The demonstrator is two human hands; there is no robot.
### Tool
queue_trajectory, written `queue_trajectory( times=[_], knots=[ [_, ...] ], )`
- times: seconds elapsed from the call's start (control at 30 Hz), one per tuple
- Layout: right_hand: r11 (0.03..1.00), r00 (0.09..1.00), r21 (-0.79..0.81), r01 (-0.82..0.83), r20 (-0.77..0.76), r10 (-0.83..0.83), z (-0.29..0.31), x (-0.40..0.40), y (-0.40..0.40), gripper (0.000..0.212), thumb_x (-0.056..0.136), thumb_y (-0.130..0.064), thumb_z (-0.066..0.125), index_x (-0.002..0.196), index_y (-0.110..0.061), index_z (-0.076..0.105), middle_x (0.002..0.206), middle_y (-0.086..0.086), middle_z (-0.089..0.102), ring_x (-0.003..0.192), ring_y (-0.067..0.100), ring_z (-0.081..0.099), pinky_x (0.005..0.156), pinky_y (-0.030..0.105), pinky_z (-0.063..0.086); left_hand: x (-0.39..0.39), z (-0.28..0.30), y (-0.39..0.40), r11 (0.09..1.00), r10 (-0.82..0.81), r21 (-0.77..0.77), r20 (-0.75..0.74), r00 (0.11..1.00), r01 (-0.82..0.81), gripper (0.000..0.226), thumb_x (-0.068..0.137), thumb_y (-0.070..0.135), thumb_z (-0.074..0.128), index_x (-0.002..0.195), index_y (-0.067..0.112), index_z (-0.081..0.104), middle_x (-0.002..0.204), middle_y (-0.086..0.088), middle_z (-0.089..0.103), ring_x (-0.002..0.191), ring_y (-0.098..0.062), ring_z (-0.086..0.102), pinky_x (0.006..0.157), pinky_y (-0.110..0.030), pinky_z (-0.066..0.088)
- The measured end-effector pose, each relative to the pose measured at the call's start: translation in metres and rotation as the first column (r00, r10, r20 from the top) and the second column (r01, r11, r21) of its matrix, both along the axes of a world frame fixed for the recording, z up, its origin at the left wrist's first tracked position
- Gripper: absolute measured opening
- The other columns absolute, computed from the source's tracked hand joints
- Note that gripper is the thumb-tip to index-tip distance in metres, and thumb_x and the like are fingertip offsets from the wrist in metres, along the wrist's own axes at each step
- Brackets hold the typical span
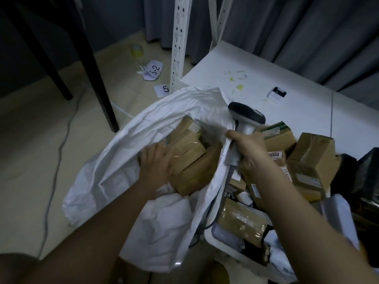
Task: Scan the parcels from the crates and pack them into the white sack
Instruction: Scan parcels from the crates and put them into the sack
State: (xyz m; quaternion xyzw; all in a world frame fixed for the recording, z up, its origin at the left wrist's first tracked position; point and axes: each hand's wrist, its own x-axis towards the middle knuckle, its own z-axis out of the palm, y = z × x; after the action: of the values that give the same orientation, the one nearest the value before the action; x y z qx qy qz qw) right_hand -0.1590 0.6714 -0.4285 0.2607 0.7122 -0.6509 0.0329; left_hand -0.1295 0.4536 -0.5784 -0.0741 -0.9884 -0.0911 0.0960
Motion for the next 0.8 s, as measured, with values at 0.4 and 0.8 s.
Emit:
queue_trajectory(
  times=[0.4, 0.8],
  knots=[
    [0.956, 0.996, 0.281, 0.081, -0.067, -0.064, 0.005, 0.027, -0.033, 0.062, 0.083, -0.007, 0.073, 0.136, -0.007, 0.04, 0.129, 0.015, 0.055, 0.118, 0.031, 0.054, 0.088, 0.034, 0.045, 0.032, 0.015, -0.134, 0.527, 0.349, 0.473, 0.637, 0.687, -0.706, 0.071, 0.095, 0.038, 0.053, 0.149, 0.003, 0.023, 0.15, -0.02, 0.033, 0.135, -0.037, 0.035, 0.108, -0.041, 0.03],
    [0.971, 0.926, 0.196, 0.138, -0.374, -0.056, 0.081, 0.03, -0.051, 0.038, 0.083, -0.008, 0.072, 0.114, -0.013, 0.05, 0.097, -0.003, 0.059, 0.084, 0.011, 0.059, 0.076, 0.026, 0.049, 0.006, 0.183, -0.124, 0.426, 0.535, 0.892, -0.111, 0.838, -0.154, 0.023, 0.098, 0.021, 0.047, 0.08, 0.01, 0.056, 0.064, 0.003, 0.047, 0.057, 0.0, 0.043, 0.052, -0.017, 0.032]
  ],
)
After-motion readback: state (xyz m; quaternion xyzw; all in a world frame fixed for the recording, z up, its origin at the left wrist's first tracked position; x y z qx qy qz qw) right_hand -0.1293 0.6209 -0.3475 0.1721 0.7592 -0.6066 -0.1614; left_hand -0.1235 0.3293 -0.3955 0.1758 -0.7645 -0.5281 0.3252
